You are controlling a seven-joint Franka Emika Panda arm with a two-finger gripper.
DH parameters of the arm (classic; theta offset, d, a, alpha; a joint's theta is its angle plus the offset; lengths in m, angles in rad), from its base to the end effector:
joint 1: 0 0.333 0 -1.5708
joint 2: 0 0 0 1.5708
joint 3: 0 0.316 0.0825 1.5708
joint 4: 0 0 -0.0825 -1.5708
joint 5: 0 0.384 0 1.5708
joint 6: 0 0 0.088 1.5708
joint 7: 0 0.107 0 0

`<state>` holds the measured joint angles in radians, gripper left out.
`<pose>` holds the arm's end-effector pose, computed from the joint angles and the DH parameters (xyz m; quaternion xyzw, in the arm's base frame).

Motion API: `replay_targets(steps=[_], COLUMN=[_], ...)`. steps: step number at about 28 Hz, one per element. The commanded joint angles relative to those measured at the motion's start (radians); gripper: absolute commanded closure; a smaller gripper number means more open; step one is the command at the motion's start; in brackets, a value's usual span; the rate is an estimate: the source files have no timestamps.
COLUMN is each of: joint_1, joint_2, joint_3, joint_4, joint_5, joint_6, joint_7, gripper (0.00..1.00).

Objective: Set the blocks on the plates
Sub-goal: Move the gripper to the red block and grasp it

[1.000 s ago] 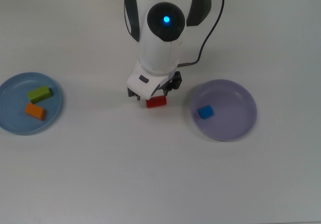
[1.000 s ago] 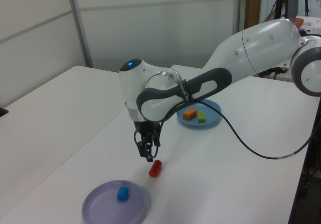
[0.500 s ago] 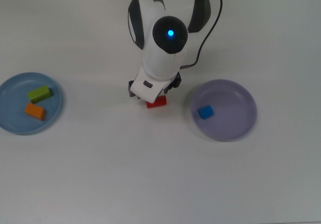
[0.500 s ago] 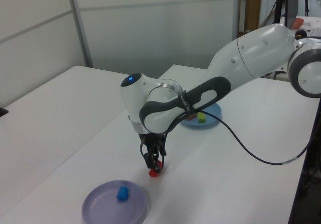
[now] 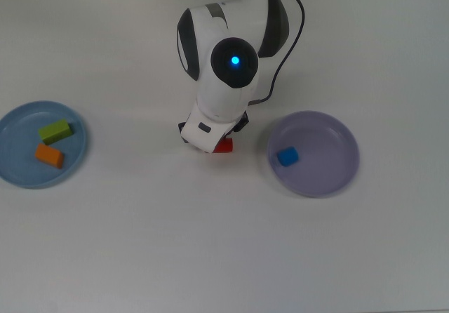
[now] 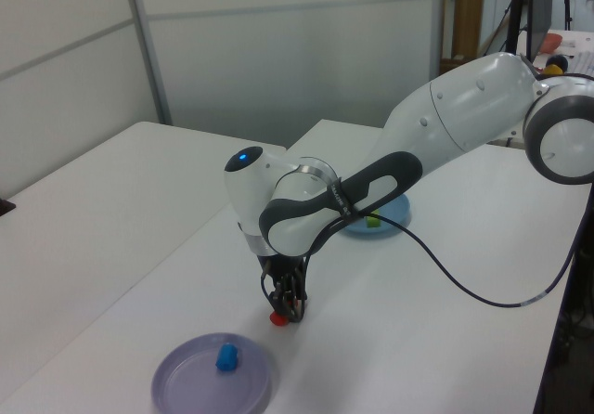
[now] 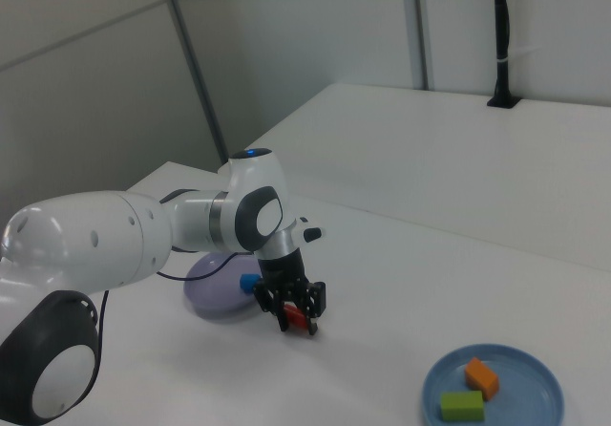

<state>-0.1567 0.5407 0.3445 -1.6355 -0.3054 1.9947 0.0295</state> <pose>0.6611 0.0801 0.3066 0.9872 0.1351 -0.0657 0.0527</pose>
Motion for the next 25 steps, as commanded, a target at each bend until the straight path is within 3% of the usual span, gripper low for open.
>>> replay_targets(steps=[1, 2, 3, 4, 11, 13, 14, 17, 21, 25], joint_1=[0.006, 0.006, 0.009, 0.011, -0.003, -0.014, -0.027, -0.027, -0.009, 0.009], joint_2=[-0.013, -0.013, -0.019, -0.025, -0.083, -0.103, -0.105, -0.103, -0.081, -0.067], joint_3=[-0.01, -0.01, -0.01, -0.012, -0.012, -0.012, -0.012, -0.012, -0.012, -0.012], joint_4=[-0.007, -0.006, -0.006, -0.006, -0.004, -0.012, -0.012, -0.014, -0.029, -0.043], joint_5=[-0.014, -0.011, -0.011, -0.009, 0.005, 0.037, 0.086, 0.115, 0.105, 0.06], joint_6=[0.021, 0.019, 0.01, 0.006, -0.096, -0.093, -0.083, -0.045, -0.01, -0.007], joint_7=[-0.019, -0.016, -0.007, -0.005, 0.015, 0.081, 0.157, 0.214, 0.219, 0.219], gripper=[0.56, 0.44, 0.08, 0.01, 0.0, 0.0, 0.0, 0.0, 0.0, 0.0])
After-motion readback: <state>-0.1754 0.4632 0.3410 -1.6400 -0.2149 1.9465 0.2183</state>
